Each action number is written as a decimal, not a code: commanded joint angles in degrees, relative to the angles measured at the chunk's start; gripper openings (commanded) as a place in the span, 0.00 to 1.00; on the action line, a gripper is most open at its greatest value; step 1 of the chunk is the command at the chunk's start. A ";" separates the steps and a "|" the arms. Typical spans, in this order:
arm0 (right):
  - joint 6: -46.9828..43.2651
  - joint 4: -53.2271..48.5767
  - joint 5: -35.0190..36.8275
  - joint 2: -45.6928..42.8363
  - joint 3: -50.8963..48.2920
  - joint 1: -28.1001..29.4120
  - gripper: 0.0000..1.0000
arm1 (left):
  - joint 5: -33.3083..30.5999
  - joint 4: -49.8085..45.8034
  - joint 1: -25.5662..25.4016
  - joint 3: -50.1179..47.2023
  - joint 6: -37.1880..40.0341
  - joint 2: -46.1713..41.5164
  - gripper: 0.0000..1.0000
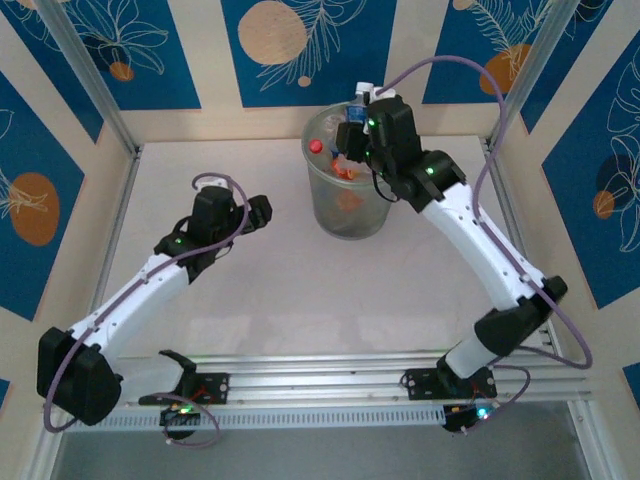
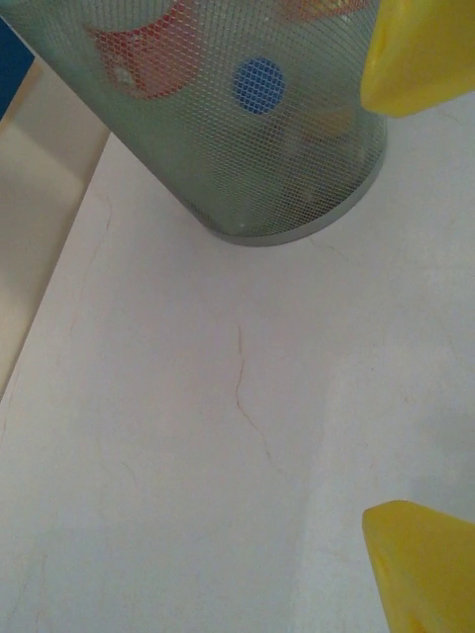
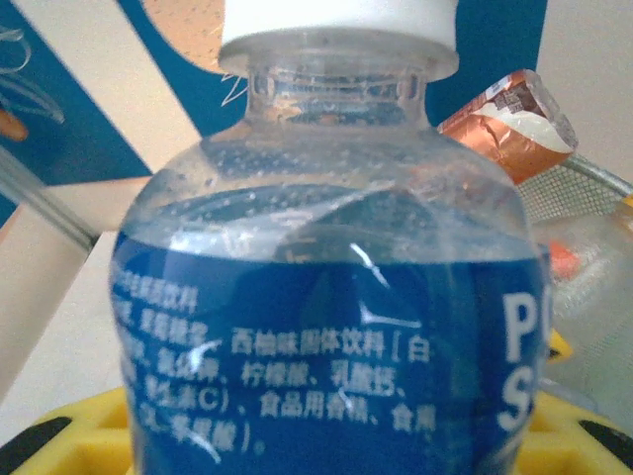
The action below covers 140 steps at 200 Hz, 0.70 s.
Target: Put the plastic bottles in the bin
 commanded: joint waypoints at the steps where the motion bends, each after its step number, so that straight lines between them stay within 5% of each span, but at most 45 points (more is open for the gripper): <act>1: 4.34 0.48 3.85 4.21 5.30 -0.39 0.44 | 1.62 2.13 0.61 3.42 1.98 0.85 1.00; 140: 14.84 -4.10 11.22 15.04 9.09 -0.73 0.51 | 1.89 3.63 0.62 3.77 2.43 0.96 0.99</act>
